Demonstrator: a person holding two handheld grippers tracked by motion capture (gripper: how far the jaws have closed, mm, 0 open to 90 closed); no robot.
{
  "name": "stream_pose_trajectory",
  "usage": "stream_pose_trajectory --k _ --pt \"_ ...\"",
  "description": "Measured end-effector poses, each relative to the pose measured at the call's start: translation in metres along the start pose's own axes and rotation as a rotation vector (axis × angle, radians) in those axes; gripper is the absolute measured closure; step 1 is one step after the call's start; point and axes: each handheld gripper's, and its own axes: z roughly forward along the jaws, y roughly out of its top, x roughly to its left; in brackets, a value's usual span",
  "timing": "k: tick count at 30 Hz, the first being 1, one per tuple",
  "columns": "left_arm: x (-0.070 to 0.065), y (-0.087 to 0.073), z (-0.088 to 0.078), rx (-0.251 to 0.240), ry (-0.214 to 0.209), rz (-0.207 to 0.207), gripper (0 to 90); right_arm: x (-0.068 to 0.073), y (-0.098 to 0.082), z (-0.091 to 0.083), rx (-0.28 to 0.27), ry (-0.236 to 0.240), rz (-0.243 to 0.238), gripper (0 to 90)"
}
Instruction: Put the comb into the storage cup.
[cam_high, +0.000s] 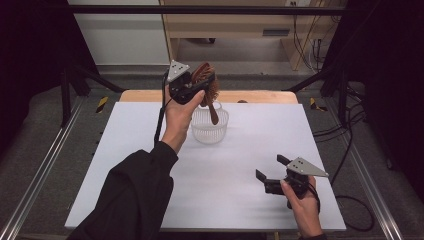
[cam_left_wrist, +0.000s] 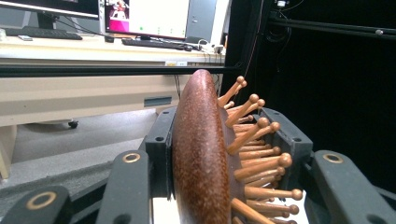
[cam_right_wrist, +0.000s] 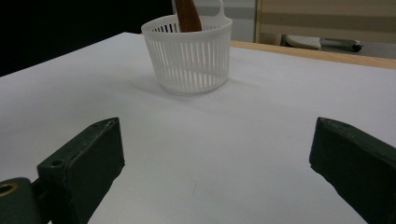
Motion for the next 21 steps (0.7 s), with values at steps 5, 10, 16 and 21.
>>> stream_pose_trajectory --k 5,10,16,21 --pt "-0.001 -0.004 0.004 0.004 -0.001 0.000 51.2 0.000 0.000 0.001 0.001 0.001 0.000 3.5" --pt "-0.003 -0.008 0.008 0.012 -0.003 0.001 51.1 0.000 0.000 0.000 0.000 0.001 0.000 3.5" --pt "-0.005 -0.012 0.012 0.016 -0.010 0.003 51.1 0.000 0.000 0.000 0.000 0.000 0.000 3.6" --pt "-0.006 -0.016 0.015 0.022 -0.013 0.002 51.1 -0.001 0.000 0.001 0.001 0.001 0.003 3.5"
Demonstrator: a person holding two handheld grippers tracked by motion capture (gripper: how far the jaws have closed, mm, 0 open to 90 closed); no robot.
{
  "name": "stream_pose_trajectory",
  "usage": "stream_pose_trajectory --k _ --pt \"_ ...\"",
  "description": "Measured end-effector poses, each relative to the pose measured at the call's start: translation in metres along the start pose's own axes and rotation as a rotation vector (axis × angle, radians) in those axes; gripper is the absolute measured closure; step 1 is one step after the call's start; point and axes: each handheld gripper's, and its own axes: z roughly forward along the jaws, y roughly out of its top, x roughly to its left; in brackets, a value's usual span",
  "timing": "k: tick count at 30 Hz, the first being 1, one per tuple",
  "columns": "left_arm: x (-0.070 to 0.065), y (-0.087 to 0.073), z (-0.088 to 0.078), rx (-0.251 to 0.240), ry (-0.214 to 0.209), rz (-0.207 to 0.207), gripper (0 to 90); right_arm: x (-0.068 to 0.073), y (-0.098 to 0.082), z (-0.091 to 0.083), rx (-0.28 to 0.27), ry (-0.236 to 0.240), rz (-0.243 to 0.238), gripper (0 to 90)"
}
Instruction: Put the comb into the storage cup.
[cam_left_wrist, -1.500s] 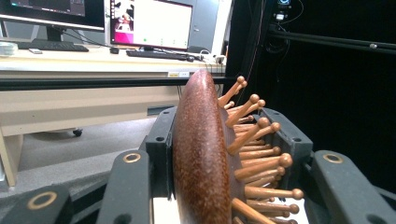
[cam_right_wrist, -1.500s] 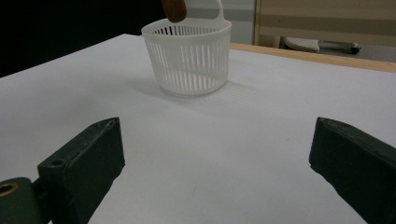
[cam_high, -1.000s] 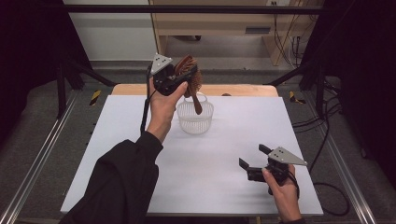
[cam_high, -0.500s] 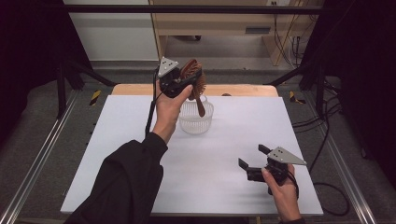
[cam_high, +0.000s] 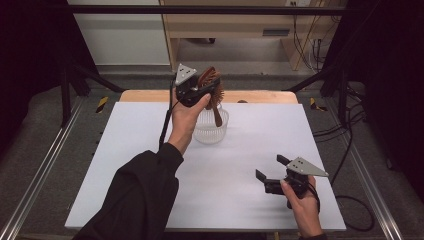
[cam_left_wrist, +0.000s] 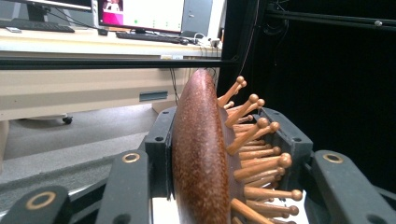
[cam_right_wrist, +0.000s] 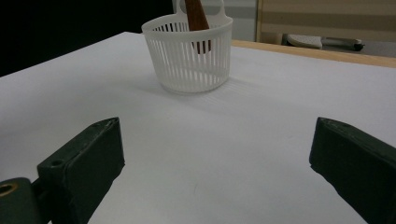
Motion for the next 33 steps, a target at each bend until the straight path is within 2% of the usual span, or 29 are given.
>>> stream_pose_trajectory --k 14,16,19,33 --pt "-0.003 -0.006 0.002 0.008 0.000 0.010 51.1 0.000 0.000 0.000 -0.001 0.000 -0.003 3.5" --pt "-0.003 -0.008 0.003 0.009 -0.012 0.021 51.1 0.000 0.000 0.000 0.001 0.000 -0.002 3.5" --pt "-0.003 -0.011 0.003 0.016 -0.006 0.045 51.1 0.000 0.000 0.000 0.003 0.001 -0.003 3.5" --pt "0.000 -0.019 0.002 0.011 0.000 0.003 51.0 0.001 -0.001 0.001 0.008 0.001 -0.005 3.5"
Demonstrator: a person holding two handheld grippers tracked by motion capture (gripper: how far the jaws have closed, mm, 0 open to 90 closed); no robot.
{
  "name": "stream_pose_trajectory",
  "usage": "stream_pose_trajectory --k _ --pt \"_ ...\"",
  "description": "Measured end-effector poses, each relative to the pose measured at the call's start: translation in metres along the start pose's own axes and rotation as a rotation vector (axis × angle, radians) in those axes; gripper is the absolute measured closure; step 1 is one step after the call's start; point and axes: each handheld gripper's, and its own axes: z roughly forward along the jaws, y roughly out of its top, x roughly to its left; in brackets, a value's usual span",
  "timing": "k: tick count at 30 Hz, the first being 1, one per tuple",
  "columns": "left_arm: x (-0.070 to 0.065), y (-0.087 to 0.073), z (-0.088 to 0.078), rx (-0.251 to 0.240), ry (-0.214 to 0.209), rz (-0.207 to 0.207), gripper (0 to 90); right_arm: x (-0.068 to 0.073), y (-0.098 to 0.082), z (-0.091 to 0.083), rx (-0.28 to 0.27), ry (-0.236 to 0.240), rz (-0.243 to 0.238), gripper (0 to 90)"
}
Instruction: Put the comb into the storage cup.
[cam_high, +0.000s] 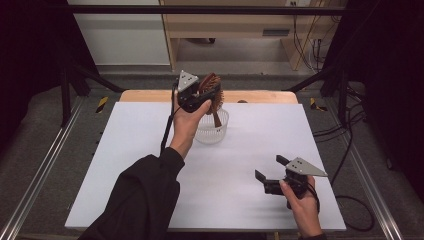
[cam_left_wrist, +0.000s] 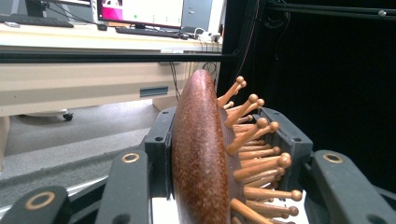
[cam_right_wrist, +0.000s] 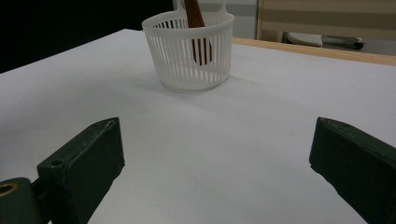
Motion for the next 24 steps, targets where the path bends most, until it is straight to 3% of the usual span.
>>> stream_pose_trajectory --k 24 --pt "-0.003 -0.014 0.005 0.007 -0.003 -0.017 50.9 0.000 0.000 0.000 0.000 0.001 0.000 3.5"
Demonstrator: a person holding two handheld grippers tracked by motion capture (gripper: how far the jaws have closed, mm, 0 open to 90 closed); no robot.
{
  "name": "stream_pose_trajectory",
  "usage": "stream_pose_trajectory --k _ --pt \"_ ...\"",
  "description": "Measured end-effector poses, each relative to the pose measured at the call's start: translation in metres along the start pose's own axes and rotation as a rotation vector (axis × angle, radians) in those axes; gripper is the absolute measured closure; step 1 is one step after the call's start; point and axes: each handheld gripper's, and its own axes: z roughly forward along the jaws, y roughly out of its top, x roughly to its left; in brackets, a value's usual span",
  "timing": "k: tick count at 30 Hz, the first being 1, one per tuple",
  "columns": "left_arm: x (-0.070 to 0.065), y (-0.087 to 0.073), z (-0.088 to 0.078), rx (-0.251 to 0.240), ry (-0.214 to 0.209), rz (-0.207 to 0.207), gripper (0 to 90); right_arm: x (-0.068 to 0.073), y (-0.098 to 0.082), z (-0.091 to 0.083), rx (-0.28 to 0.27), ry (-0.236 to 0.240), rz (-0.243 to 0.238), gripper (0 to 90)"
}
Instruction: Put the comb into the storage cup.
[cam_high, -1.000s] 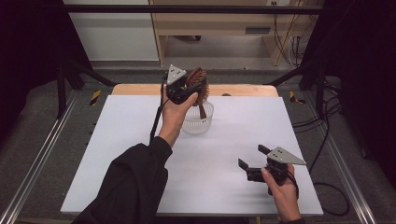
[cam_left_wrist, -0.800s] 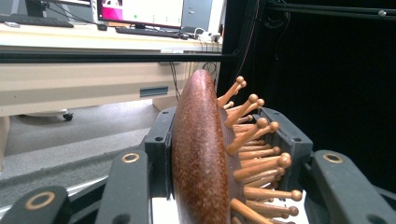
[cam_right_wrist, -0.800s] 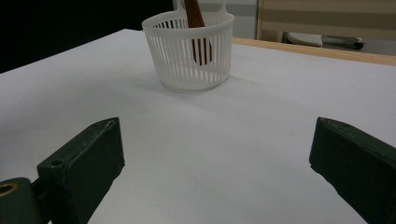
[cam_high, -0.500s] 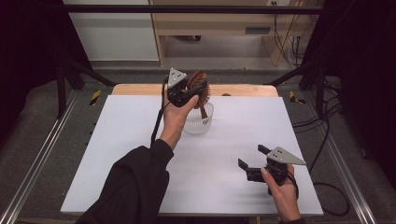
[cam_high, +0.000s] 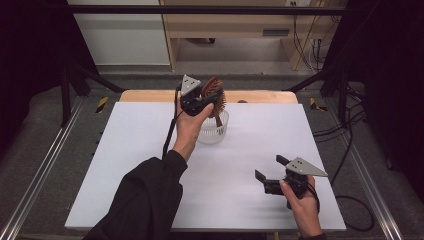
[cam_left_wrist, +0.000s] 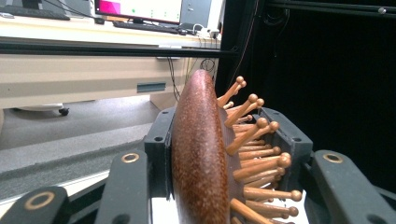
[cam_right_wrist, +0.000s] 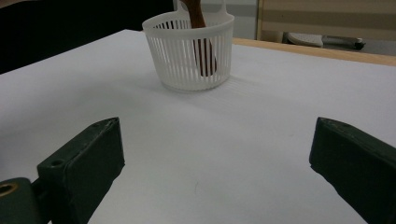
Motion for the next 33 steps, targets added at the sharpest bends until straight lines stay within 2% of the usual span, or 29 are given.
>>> stream_pose_trajectory --k 9,23,33 --pt "0.0005 -0.0036 0.0014 0.002 -0.001 -0.006 50.9 0.0000 -0.0001 0.0003 0.002 0.003 0.002 3.5" --pt "0.0006 -0.0062 0.0015 0.014 0.000 0.009 50.9 0.0006 -0.0004 0.0006 0.004 0.007 0.005 3.5" --pt "0.0050 -0.0094 0.0005 0.010 0.006 -0.004 50.8 0.0011 -0.0008 0.0016 0.005 0.011 0.005 3.5"
